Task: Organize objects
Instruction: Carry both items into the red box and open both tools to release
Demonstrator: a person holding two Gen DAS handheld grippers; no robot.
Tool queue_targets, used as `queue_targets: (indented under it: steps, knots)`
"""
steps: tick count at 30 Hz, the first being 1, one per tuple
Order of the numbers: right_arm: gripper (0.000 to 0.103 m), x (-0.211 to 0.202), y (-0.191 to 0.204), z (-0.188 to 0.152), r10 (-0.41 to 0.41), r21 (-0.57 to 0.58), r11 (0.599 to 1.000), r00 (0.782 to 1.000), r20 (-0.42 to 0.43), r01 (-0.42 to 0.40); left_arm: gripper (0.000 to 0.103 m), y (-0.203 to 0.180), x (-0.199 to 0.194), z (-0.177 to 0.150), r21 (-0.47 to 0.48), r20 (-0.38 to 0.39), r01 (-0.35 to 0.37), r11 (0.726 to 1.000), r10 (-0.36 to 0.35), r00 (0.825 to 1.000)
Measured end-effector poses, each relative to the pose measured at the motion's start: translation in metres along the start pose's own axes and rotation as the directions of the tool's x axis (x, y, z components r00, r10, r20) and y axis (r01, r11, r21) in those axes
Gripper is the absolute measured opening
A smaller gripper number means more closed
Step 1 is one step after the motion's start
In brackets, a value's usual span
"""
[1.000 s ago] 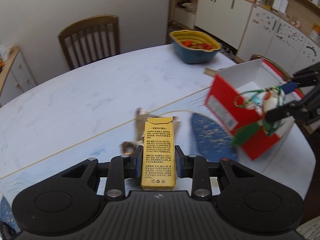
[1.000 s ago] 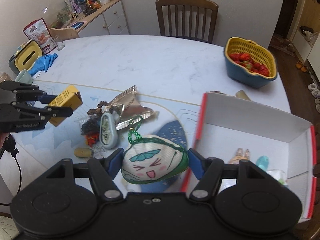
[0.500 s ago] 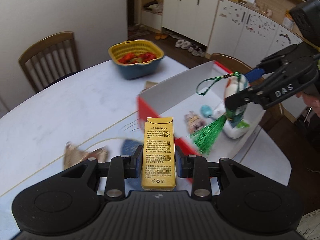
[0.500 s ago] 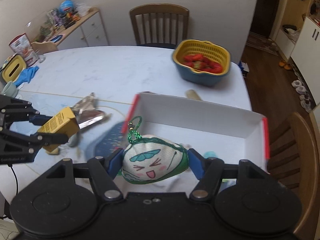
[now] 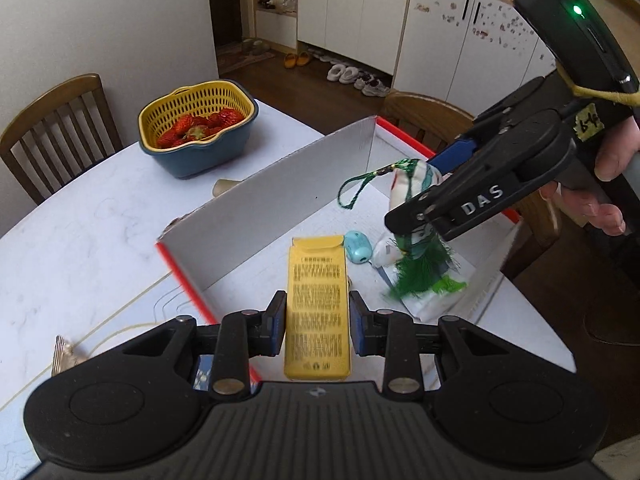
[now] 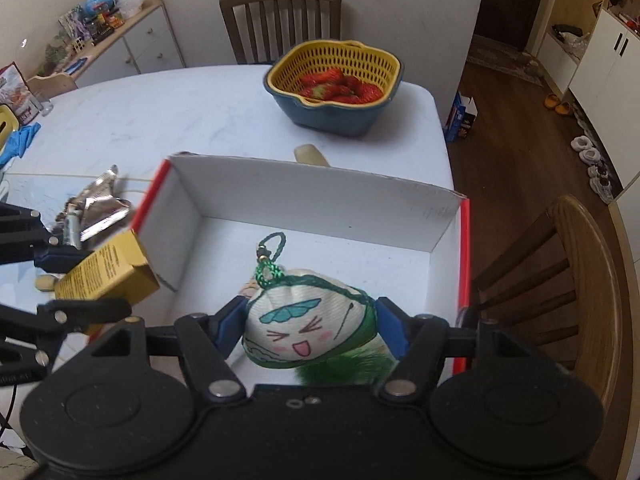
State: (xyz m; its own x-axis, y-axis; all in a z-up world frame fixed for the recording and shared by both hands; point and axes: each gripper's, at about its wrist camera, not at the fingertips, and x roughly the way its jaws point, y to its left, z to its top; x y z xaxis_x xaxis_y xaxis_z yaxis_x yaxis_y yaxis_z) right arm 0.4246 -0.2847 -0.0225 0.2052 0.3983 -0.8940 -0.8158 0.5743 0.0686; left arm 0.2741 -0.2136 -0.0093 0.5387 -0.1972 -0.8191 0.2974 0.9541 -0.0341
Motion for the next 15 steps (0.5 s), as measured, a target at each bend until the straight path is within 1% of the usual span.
queue_targets:
  steps: [5,7,13,15]
  knots:
    - [0.068,0.027,-0.01,0.006,-0.011,-0.019,1.0,0.999,-0.033,0.011,0.031,-0.002,0.027,0.012,-0.027,-0.019,-0.034,0.999,0.034,0.999]
    - [0.068,0.036,-0.013,0.007,-0.016,-0.027,1.0,0.999,-0.044,0.015,0.031,-0.001,0.039,0.014,-0.031,-0.039,-0.046,0.998,0.045,0.998]
    - [0.069,0.068,-0.023,0.008,-0.018,-0.029,0.999,0.995,-0.093,0.015,0.031,0.007,0.066,0.009,-0.069,-0.099,-0.078,0.995,0.071,0.993]
    - [0.072,0.075,-0.023,0.007,-0.036,-0.048,0.998,0.995,-0.097,0.032,0.031,0.008,0.071,0.008,-0.078,-0.109,-0.082,0.994,0.073,0.991]
